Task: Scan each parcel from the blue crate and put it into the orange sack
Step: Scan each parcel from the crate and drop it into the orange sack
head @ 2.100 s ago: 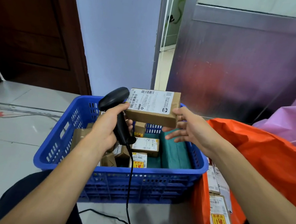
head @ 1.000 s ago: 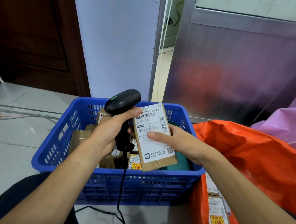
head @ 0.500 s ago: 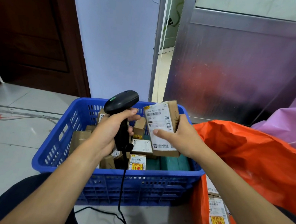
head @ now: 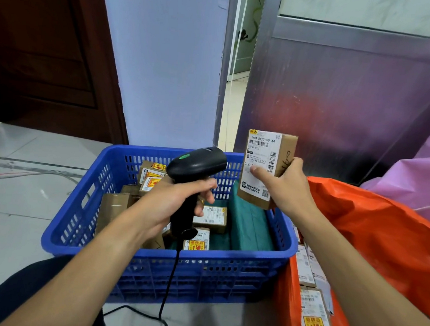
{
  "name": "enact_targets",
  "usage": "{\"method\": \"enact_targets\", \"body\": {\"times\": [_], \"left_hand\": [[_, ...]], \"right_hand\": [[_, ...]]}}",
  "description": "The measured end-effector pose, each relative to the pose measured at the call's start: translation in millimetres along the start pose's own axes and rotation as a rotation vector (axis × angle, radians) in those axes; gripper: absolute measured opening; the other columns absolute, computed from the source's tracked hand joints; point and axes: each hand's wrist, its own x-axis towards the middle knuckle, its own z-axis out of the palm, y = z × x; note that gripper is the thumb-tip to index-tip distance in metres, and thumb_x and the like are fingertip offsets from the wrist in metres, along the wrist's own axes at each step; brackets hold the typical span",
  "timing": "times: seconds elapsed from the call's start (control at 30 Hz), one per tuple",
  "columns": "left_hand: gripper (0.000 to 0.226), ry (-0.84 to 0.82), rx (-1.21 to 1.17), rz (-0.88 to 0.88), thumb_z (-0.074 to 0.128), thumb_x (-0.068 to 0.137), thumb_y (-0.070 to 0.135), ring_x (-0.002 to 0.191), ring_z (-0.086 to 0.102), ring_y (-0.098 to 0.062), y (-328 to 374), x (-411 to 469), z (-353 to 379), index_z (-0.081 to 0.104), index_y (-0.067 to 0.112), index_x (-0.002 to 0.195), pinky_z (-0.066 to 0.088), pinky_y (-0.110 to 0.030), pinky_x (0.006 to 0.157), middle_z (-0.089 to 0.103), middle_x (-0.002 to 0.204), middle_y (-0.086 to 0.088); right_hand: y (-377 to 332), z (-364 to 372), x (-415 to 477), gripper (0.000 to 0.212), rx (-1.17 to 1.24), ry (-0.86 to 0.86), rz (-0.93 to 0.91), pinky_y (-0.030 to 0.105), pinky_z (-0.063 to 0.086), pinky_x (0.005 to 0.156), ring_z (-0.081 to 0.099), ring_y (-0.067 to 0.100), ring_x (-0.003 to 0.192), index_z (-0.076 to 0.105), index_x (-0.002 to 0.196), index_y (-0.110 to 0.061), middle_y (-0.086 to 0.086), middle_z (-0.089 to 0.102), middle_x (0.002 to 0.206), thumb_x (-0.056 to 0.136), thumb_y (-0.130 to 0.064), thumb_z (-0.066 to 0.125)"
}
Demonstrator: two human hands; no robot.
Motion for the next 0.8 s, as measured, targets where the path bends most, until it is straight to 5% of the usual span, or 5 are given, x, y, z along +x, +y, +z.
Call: {"method": "enact_targets", "body": {"times": [0.1,0.8], "left_hand": [[0.019,0.000,-0.002,0.014,0.071,0.095,0.019,0.053,0.051,-0.018,-0.2,0.4,1.9,0.069,0.005,0.108,0.049,-0.036,0.066,0.066,0.077,-0.013],[0.022,0.024,-0.044,-0.003,0.075,0.094,0.023,0.054,0.051,-0.016,-5.5,4.3,-1.8,0.069,0.011,0.111,0.047,-0.038,0.068,0.056,0.066,-0.005]], "right_hand": [[-0.5,-0.6,-0.7,0.060,-0.092,0.006,-0.041,0.045,0.058,0.085,0.063,0.020,0.101,0.039,0.118,-0.016,-0.004,0.061,0.115,0.086,-0.049,0.078],[4.4,2.6,-1.4,0.063,-0.267,-0.032,-0.082,0.051,0.061,0.081,0.068,0.026,0.104,0.037,0.117,-0.020,0.001,0.065,0.121,0.084,-0.058,0.075]]}}
